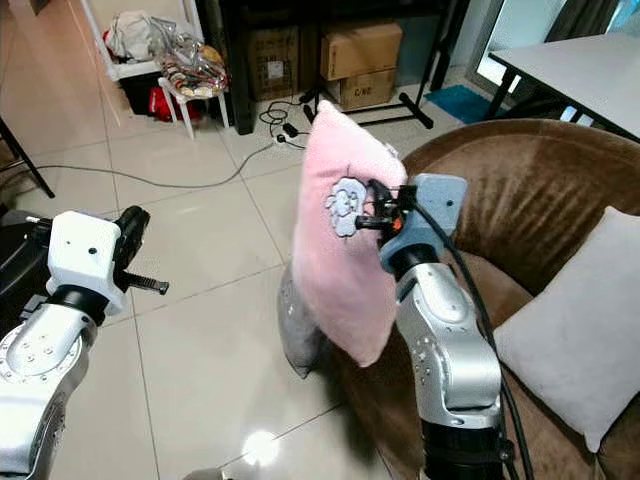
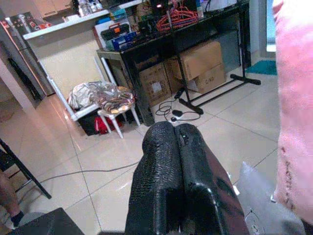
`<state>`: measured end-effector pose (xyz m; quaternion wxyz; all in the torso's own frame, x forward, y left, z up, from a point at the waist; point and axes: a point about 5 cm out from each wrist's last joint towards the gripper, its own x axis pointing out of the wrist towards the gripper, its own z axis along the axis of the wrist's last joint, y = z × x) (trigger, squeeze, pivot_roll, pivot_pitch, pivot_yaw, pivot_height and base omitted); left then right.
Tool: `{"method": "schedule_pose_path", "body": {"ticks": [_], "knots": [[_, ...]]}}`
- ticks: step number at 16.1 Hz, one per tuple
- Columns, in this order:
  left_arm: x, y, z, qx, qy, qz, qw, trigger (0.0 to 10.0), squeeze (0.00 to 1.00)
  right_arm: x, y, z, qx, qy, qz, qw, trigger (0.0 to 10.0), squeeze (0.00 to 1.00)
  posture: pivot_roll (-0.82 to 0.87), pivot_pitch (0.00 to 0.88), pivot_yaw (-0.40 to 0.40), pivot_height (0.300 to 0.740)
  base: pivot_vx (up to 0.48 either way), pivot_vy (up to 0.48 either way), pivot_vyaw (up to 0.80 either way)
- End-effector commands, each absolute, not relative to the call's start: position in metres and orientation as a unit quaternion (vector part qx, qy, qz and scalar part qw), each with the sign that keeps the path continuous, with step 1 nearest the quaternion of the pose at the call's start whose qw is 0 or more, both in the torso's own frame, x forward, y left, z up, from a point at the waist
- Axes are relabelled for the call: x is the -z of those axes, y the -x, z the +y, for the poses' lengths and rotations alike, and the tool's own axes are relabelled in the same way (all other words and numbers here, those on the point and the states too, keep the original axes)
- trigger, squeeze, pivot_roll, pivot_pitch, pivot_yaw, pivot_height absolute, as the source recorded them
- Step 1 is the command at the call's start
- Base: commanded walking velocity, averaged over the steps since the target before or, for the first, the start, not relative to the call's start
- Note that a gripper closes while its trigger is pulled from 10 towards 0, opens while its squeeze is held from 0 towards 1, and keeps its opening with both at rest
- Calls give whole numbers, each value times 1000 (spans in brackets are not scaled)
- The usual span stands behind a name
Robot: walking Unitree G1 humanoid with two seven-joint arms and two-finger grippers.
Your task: Move the pillow to the sofa from floor
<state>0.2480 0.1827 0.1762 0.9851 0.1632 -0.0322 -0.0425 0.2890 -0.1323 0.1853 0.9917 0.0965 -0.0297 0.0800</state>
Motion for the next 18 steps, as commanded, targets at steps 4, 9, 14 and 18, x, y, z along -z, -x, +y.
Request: {"method": "schedule_pose_path", "body": {"ticks": [4, 9, 14, 18], "knots": [[-179, -250, 185, 41, -141, -39, 988, 10000, 0, -182, -291, -123, -106, -109, -16, 988, 10000, 0, -17, 0, -28, 740, 0, 0, 0], [-178, -249, 186, 45, -144, -37, 988, 10000, 0, -184, -299, -114, -124, -110, -17, 986, 10000, 0, 1, 0, -38, 740, 0, 0, -611], [-178, -248, 186, 44, -144, -39, 988, 10000, 0, -181, -301, -110, -132, -89, -18, 987, 10000, 0, 7, 0, -45, 740, 0, 0, -160], [-178, -248, 186, 45, -143, -38, 988, 10000, 0, -182, -300, -111, -128, -91, -24, 987, 10000, 0, 5, 0, -43, 740, 0, 0, 0]]}}
